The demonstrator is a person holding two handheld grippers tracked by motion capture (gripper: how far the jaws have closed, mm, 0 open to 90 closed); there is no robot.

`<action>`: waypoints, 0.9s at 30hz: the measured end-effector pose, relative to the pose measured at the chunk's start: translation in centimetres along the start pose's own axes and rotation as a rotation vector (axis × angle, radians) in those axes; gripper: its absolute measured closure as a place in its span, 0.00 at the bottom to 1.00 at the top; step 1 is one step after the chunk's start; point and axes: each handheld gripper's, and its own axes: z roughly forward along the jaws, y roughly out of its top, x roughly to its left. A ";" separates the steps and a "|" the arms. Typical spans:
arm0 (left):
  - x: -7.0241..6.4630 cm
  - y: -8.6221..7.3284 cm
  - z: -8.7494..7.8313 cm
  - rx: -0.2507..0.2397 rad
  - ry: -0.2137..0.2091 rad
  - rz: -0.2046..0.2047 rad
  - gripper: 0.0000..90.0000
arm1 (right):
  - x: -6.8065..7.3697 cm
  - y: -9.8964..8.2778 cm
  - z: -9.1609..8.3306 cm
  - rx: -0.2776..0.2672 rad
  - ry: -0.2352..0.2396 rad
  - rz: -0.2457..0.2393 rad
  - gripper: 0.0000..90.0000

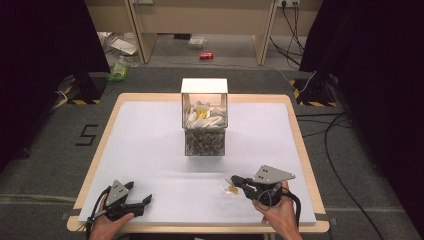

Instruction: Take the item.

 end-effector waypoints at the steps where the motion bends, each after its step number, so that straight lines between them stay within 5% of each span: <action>1: 0.0 0.0 0.0 -0.001 0.000 -0.001 0.17 | 0.0 0.0 0.0 0.000 0.000 0.000 0.99; 17: 0.0 0.0 0.0 0.000 0.000 0.000 0.16 | -0.1 -0.7 0.9 0.035 -0.002 -0.002 0.95; 27: 0.0 0.0 0.0 0.001 0.000 0.001 0.16 | 0.0 -0.4 0.9 0.004 -0.028 -0.007 0.77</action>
